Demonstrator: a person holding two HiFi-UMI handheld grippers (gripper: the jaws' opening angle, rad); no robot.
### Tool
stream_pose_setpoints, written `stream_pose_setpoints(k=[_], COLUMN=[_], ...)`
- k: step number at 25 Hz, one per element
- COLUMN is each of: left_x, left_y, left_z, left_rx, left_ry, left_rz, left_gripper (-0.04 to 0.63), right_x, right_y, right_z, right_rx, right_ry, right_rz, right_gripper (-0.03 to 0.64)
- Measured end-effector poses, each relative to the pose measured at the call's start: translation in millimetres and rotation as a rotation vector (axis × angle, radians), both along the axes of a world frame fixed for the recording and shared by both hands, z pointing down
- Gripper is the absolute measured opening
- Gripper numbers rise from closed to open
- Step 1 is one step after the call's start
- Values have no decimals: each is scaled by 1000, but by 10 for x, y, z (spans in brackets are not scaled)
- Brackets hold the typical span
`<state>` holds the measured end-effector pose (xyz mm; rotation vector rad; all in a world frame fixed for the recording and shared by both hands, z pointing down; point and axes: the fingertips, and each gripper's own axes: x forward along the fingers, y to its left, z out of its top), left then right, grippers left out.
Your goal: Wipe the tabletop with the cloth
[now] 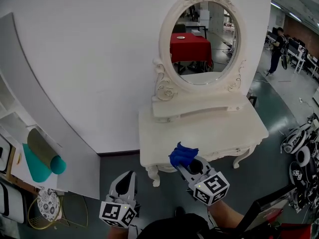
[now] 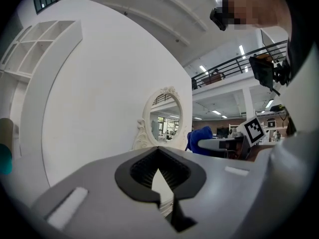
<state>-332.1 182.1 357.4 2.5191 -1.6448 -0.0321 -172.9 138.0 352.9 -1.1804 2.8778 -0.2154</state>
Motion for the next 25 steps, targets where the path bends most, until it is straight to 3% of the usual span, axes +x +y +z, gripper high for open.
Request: stream_pose_setpoints(k=[13, 20, 25], left_x=[231, 24, -218], left_y=[-543, -869, -1147], left_z=[31, -13, 40], left_rx=[-52, -3, -9], left_ry=[-34, -41, -44], left_rz=[5, 56, 66], left_gripper=[7, 7, 6], right_x=[89, -209, -443], right_y=[-564, -885, -1189], right_z=[60, 68, 71], right_rx=[-14, -16, -20], right_ry=[-11, 9, 38], right_rz=[-54, -26, -6], right_gripper=[123, 123, 123])
